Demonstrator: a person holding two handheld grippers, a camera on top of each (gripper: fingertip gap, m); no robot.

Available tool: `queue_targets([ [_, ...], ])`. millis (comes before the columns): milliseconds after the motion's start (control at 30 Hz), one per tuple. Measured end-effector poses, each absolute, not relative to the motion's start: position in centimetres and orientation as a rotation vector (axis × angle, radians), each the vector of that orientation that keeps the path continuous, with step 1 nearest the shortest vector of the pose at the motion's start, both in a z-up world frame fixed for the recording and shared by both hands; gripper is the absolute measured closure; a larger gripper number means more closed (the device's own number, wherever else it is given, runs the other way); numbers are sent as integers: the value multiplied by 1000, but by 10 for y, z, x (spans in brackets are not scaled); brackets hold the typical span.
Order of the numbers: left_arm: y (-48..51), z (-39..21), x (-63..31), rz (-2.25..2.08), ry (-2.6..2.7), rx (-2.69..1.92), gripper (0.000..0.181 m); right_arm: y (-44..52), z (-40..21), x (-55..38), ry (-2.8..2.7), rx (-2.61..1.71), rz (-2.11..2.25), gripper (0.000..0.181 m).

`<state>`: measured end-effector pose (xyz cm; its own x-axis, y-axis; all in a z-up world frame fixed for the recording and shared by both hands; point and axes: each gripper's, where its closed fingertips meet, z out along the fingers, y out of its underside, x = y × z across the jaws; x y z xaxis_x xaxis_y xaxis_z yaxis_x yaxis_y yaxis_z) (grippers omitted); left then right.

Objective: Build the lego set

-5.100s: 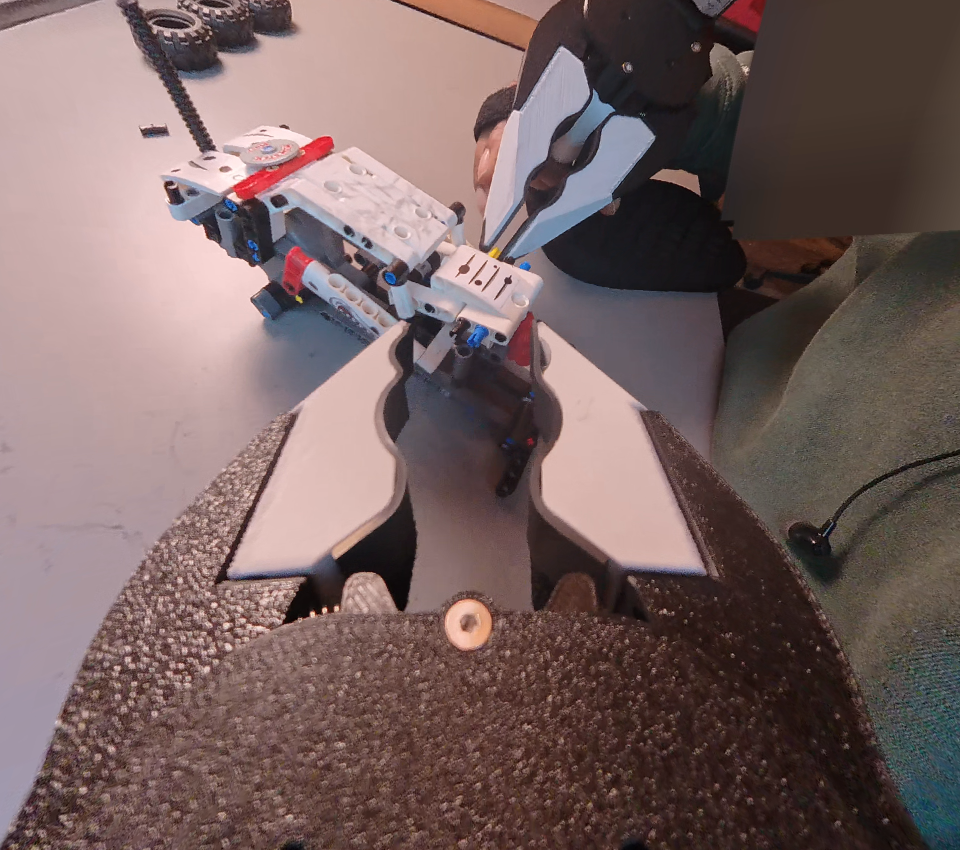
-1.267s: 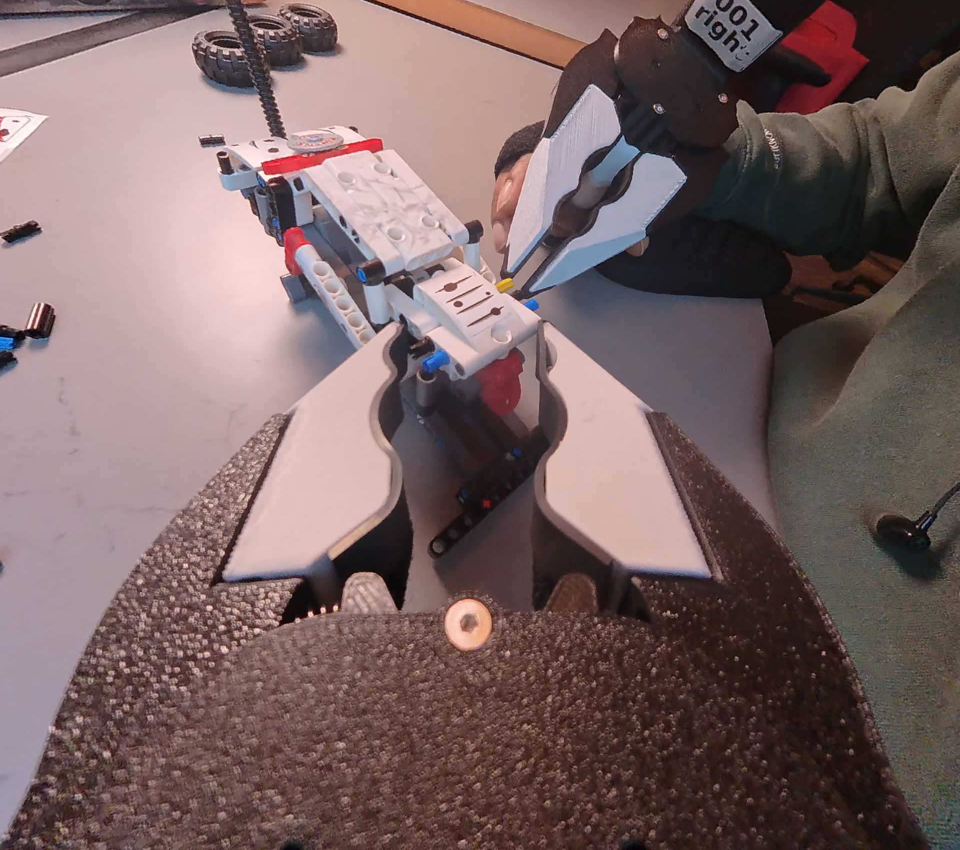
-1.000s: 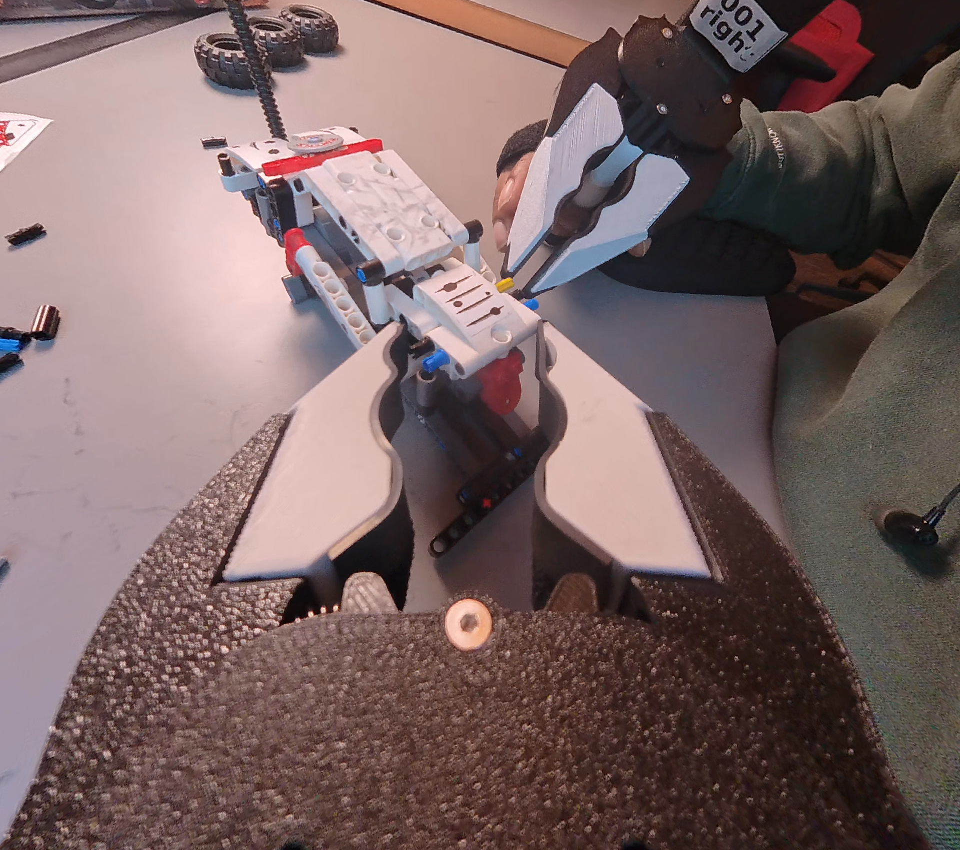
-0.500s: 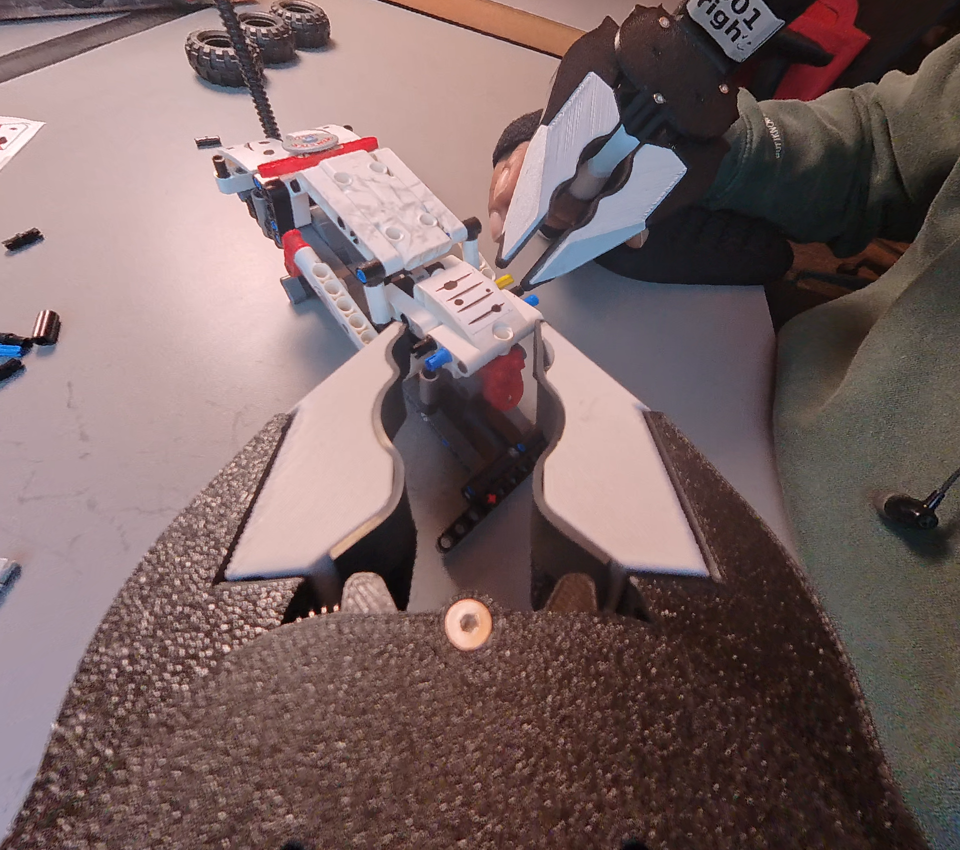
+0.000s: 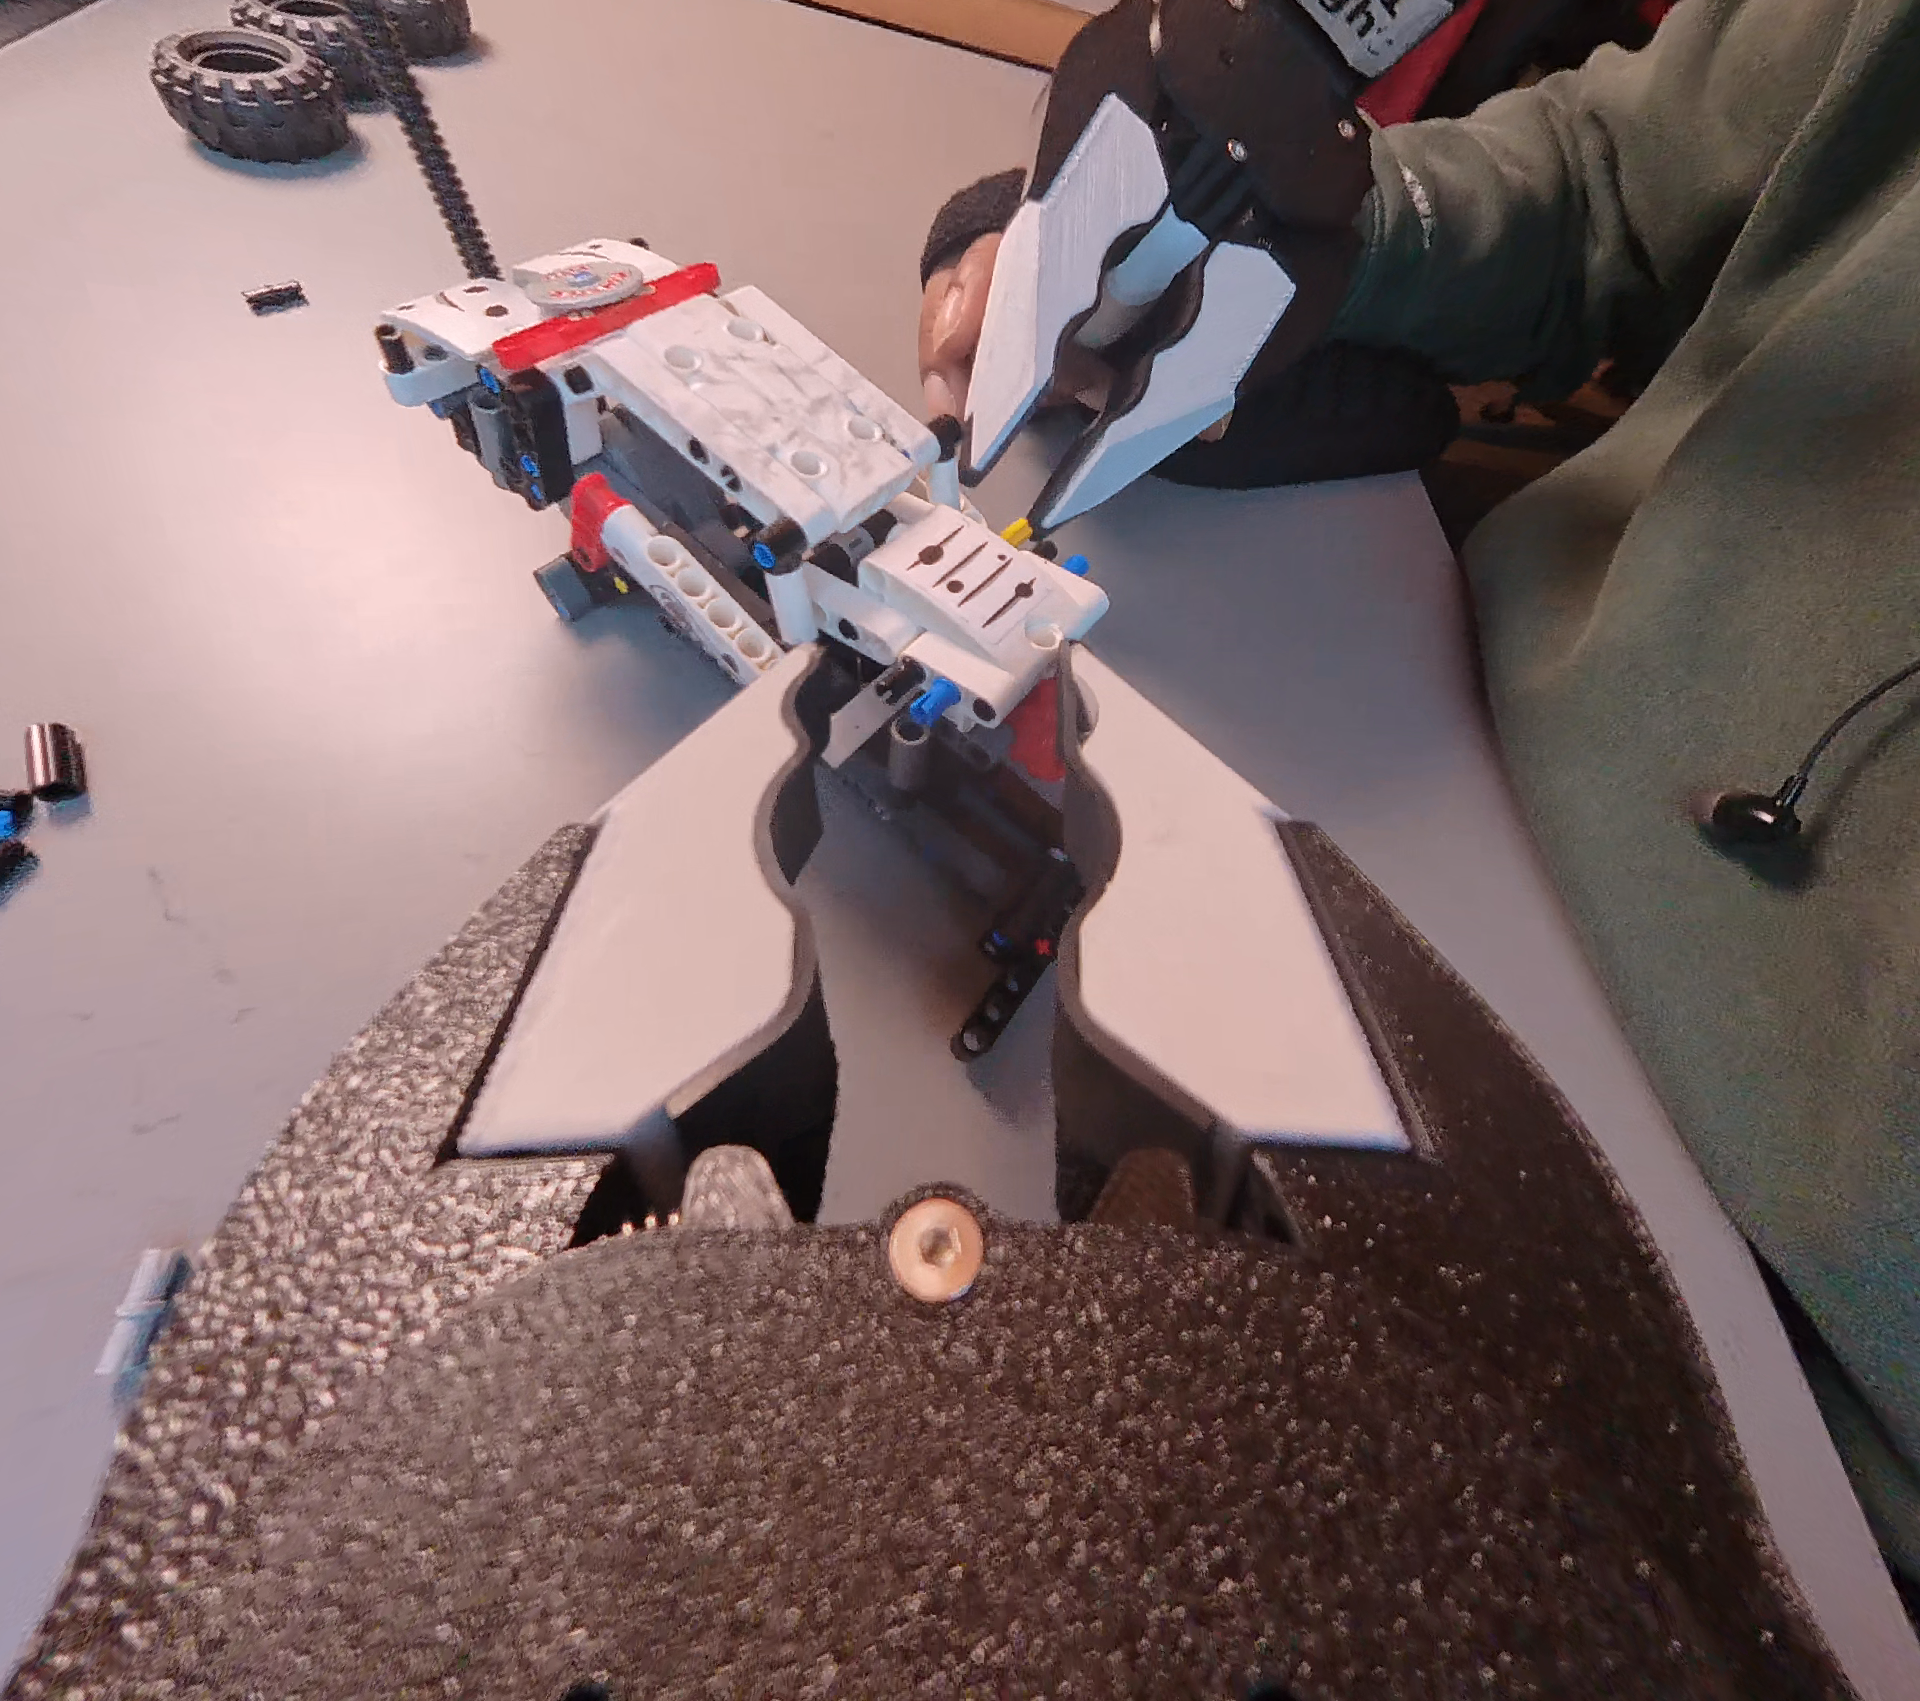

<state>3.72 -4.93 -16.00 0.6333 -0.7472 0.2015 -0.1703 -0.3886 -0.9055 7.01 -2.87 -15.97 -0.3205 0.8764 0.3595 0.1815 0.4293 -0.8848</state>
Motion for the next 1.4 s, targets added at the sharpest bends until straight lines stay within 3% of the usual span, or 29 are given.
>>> queue_targets([
  [200,-48,-153,44,-748,592,-1899,123,-30,-160,63,-1764,-910,932,169],
  [367,-44,-157,40,-659,578,-1930,125,-31,-161,55,-1755,-918,906,181],
  [1000,-45,-158,29,-742,631,-1905,134,-35,-149,51,-1691,-880,956,176],
  [1400,-51,-156,30,-688,606,-1917,122,-29,-146,51,-1664,-914,996,176],
])
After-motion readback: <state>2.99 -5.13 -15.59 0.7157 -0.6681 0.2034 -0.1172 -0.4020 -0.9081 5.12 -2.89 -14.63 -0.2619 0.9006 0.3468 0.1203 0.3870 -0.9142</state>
